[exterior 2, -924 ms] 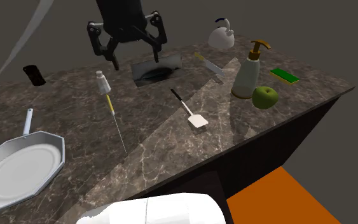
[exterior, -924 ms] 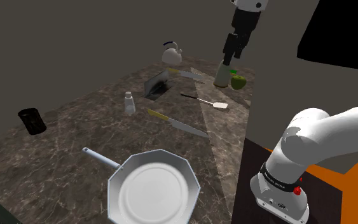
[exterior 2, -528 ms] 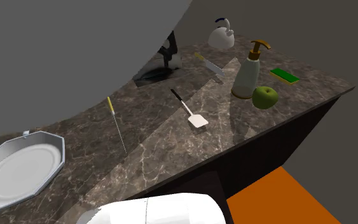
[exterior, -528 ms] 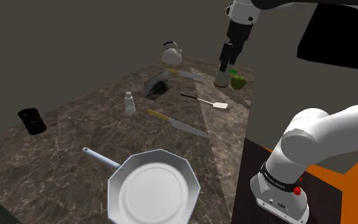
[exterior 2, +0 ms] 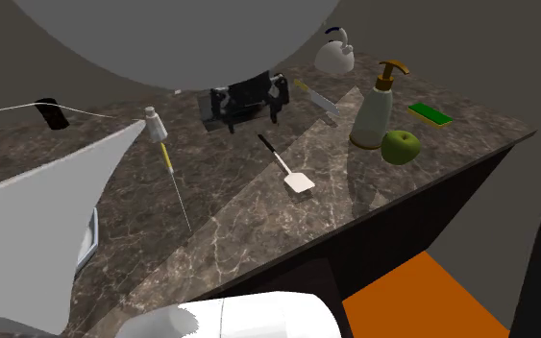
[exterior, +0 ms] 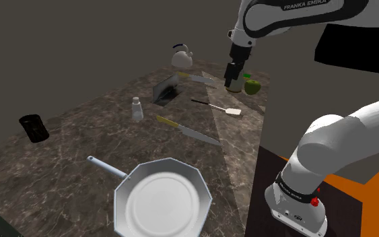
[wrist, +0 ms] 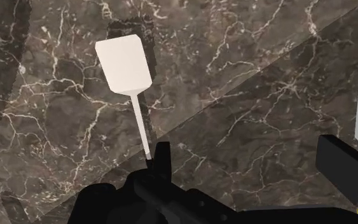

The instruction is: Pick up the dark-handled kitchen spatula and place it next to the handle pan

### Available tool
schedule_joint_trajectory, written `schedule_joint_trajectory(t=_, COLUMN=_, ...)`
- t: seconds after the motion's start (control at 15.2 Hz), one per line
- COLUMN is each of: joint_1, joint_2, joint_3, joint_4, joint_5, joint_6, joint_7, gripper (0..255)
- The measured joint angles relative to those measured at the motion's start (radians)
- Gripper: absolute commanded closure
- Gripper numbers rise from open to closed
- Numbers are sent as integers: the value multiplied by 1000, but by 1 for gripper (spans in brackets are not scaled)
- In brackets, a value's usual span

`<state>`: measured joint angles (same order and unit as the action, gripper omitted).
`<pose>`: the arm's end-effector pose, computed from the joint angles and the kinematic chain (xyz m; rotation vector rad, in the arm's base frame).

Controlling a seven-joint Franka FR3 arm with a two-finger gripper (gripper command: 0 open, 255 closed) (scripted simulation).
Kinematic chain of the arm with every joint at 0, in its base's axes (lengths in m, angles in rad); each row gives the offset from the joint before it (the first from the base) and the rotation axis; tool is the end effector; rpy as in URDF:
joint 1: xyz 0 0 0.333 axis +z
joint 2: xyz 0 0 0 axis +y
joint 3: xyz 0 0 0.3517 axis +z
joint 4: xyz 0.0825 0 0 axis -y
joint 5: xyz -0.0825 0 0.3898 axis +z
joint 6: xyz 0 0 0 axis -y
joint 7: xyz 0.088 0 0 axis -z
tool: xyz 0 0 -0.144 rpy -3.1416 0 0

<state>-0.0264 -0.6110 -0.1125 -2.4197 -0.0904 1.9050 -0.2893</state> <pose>0.3610 -0.0650 0.5202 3.0833 0.2989 0.1357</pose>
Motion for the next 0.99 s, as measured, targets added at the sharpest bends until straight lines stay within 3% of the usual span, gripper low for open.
schedule_joint_trajectory(t=0.53, joint_1=7, joint_2=262, joint_3=-115, joint_4=19, joint_5=17, joint_6=229, joint_7=-168, gripper=0)
schedule_joint_trajectory(t=0.99, joint_1=19, joint_2=528, joint_3=-184, joint_4=124, joint_5=108, joint_6=367, joint_7=-338, gripper=0)
